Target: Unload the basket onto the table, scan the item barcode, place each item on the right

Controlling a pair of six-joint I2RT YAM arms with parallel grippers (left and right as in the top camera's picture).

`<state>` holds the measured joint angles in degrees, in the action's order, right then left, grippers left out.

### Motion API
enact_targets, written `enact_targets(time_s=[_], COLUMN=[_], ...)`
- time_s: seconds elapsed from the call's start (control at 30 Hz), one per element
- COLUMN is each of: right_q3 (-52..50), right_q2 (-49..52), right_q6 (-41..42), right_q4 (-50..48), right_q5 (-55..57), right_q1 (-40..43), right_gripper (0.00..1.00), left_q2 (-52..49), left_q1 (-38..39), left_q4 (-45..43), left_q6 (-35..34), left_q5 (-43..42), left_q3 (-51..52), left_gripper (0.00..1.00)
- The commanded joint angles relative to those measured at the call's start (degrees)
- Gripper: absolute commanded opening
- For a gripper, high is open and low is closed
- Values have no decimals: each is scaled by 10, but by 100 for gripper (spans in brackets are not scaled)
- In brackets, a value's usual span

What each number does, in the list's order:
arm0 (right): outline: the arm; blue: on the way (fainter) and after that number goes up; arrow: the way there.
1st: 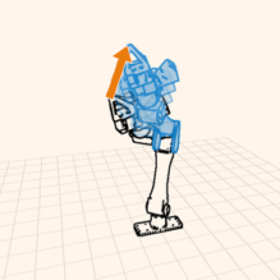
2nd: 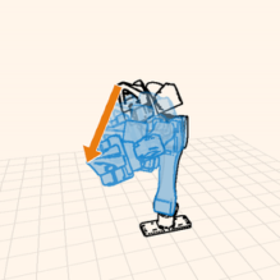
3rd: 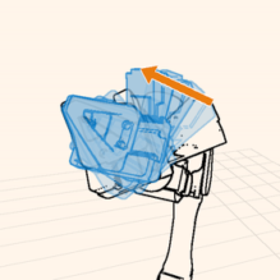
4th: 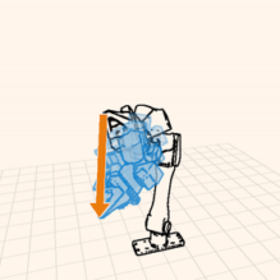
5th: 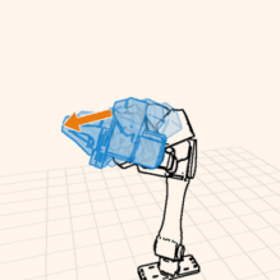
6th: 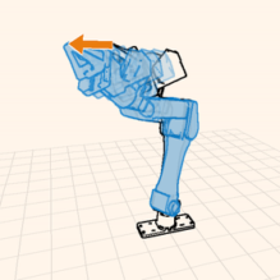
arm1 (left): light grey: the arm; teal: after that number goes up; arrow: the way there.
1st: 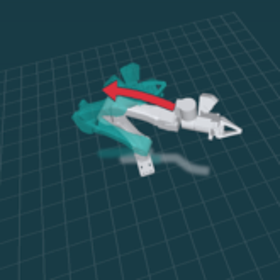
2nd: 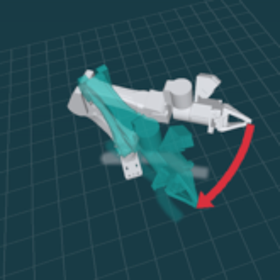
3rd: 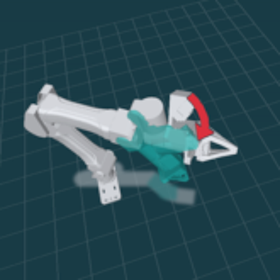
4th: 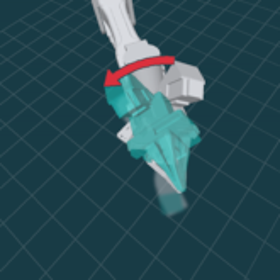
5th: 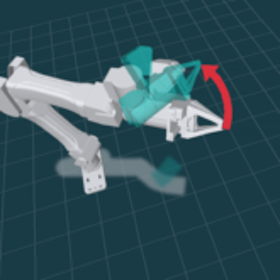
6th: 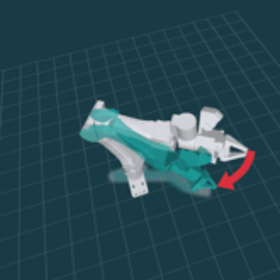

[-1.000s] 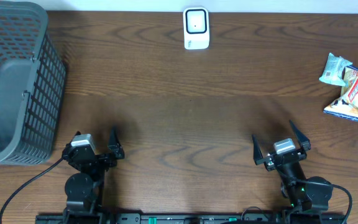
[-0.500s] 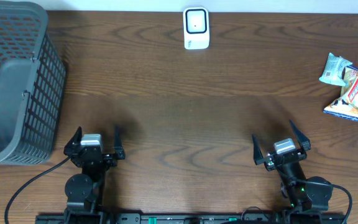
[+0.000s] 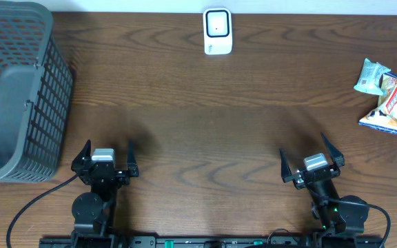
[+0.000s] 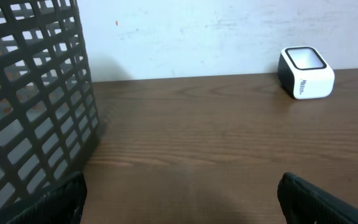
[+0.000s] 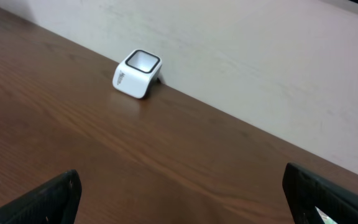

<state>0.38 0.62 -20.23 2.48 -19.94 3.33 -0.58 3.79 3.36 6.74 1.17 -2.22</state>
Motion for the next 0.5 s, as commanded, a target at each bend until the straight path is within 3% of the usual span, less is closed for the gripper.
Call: enact_targets(time_s=[0.0, 0.47], right_q3=[-1, -1], right_q2=[-3, -3], right_q6=[0, -8], right_q4=[3, 3], right_q5=[1, 17], right_q1=[0, 0], right_gripper=[99, 99], left_q2=[5, 5], left_q1=[-3, -3], left_q4=[8, 7], left_q6=[10, 10], left_q5=[-7, -7], left_q3=[20, 20], left_gripper=[98, 98])
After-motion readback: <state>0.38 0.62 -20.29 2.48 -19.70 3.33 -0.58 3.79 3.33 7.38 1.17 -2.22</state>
